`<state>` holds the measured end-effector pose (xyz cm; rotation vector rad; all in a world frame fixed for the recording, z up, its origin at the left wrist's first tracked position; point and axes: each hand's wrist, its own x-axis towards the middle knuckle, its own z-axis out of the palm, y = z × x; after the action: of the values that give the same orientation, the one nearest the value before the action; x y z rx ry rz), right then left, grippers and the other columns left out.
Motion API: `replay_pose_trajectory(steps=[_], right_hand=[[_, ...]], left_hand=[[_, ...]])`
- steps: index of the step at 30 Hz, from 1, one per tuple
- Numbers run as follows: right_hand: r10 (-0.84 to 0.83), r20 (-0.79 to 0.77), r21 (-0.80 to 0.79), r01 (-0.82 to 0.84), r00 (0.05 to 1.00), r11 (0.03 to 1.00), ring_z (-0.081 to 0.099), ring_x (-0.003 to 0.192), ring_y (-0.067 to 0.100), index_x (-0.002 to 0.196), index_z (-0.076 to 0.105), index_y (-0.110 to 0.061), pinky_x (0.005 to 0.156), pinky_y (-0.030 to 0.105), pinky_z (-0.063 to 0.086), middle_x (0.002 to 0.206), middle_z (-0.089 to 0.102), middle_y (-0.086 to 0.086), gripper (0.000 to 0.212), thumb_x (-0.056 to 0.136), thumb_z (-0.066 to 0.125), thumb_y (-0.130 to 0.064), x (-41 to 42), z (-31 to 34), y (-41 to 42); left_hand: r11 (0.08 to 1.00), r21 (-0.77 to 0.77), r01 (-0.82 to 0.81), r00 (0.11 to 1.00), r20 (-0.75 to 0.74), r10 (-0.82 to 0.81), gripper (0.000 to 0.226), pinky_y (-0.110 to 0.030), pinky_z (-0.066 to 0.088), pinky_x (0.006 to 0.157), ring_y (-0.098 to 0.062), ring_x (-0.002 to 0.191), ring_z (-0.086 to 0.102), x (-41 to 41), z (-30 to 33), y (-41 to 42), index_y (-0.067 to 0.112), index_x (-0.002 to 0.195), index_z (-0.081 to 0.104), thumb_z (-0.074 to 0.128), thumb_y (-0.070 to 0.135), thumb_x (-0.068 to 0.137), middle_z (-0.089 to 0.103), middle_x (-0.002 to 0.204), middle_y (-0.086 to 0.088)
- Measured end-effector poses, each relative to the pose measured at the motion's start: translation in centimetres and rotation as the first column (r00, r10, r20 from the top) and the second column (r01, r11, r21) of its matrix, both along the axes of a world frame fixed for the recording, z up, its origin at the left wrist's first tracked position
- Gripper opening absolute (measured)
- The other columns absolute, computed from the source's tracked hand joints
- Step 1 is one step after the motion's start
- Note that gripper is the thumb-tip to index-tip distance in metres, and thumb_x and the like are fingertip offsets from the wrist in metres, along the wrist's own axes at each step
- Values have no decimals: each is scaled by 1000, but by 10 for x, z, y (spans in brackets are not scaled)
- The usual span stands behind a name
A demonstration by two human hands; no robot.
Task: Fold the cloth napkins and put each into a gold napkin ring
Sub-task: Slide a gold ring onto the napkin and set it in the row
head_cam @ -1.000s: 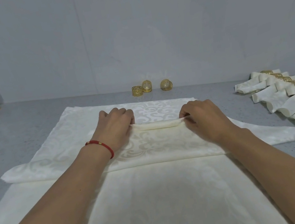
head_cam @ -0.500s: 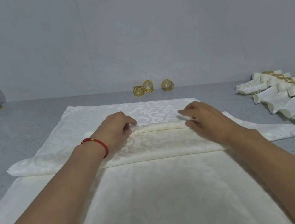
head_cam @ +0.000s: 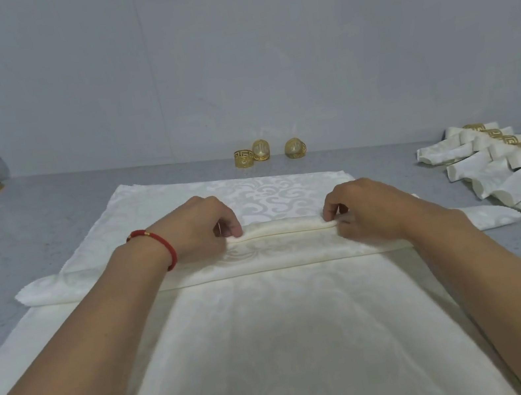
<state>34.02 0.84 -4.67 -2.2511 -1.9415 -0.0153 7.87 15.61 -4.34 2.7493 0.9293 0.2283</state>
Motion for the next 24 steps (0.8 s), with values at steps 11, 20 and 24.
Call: replay_pose_trajectory(steps=[11,20,24], right_hand=[[67,-90,164,-52,994,985,63,99,16,107,73,-23,88,37,48,105,72,-9,17,97,60,-18,10,-17,0],[64,-42,41,-63,997,997,59,95,11,92,72,-27,79,34,52,99,66,-13,17,87,64,-14,6,-4,0],[66,-151,136,-45,986,990,63,82,5,81,70,-28,72,31,54,89,68,-13,12,92,66,-27,9,-8,-1]], left_hand=[[992,99,-83,996,36,80,11,-31,45,83,-15,94,59,2,-7,2,25,93,64,63,16,89,64,97,11],[986,164,28,994,-111,-10,34,-27,40,79,-7,92,53,1,-1,-5,34,89,62,56,2,80,55,91,18],[1000,4,-20,1000,6,20,21,-22,48,78,-9,88,62,-4,8,-8,31,90,74,62,14,90,68,91,12]])
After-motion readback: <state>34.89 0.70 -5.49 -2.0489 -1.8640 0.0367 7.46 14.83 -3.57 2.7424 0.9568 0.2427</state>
